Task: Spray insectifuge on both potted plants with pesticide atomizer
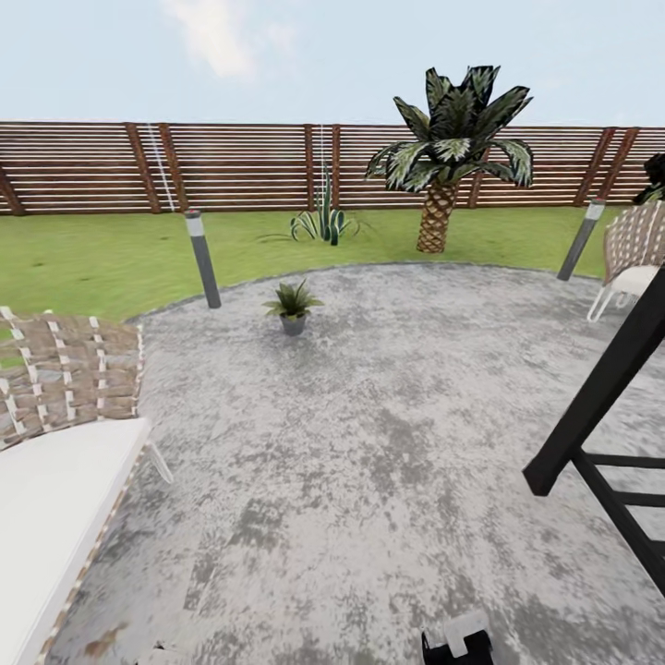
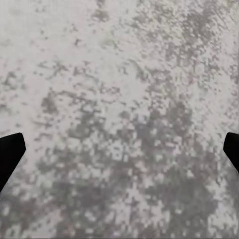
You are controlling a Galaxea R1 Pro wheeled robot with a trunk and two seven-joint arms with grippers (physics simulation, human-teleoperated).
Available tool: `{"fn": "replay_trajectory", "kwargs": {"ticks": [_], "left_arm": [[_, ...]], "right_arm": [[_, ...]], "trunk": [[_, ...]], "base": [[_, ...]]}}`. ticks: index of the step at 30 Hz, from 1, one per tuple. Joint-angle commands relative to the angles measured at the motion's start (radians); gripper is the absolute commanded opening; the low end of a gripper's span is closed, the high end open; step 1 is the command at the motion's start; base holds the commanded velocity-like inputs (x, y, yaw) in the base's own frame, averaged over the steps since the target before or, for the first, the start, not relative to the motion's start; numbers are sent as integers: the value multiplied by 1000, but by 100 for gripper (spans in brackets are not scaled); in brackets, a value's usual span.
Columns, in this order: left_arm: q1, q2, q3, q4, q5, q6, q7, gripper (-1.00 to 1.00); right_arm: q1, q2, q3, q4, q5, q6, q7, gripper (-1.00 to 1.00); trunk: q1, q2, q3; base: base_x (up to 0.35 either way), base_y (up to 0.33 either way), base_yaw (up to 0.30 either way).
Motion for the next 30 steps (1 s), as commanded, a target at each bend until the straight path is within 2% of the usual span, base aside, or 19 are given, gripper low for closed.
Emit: {"fn": "replay_trajectory", "kwargs": {"ticks": [1,30], "left_arm": [[-1,1,-8,0,10,-3,-1,-100],[-1,1,-8,0,10,-3,-1,-100]], "right_arm": [[-1,0,8,1,5,0,-10,100],[-1,-1,8,1,5,0,-10,100]], "trunk": [[0,0,-1],[0,0,-1]], "base": [[337,0,0],[337,0,0]]}}
